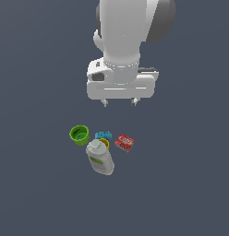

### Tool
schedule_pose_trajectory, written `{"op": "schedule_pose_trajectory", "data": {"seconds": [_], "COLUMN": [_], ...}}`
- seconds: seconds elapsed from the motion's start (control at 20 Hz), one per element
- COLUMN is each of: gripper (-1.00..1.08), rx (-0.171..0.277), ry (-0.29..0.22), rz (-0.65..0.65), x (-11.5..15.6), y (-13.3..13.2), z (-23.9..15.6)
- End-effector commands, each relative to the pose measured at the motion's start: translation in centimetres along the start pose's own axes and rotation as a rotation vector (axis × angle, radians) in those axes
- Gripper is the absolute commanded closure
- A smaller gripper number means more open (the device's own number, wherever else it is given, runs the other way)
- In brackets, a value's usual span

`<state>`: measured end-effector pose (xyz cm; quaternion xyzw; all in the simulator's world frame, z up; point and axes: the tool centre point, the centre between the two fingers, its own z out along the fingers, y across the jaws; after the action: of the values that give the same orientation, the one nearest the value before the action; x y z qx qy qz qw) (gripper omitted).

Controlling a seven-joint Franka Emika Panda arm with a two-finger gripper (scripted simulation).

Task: Pick up a designated object from a clutter of objects.

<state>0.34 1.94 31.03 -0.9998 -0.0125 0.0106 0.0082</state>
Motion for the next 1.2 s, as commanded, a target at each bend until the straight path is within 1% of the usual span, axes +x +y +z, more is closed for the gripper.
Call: {"op": "schedule_pose_trajectory", "data": {"seconds": [0.0, 0.15, 0.45, 0.85, 1.15], "gripper": [-0.92, -0.92, -0.92, -0.92, -0.92], "rx": [0.000, -0.003, -0.015, -0.015, -0.019], "ry": [0.000, 0.005, 0.027, 0.026, 0.025], "rz": [0.000, -0.004, -0.027, -0.028, -0.075], "x": [0.0, 0.2, 0.8, 0.8, 1.1], "y": [0.0, -0.4, -2.2, -2.2, -2.1], "z": [0.0, -0.1, -0.6, -0.5, 0.7]}}
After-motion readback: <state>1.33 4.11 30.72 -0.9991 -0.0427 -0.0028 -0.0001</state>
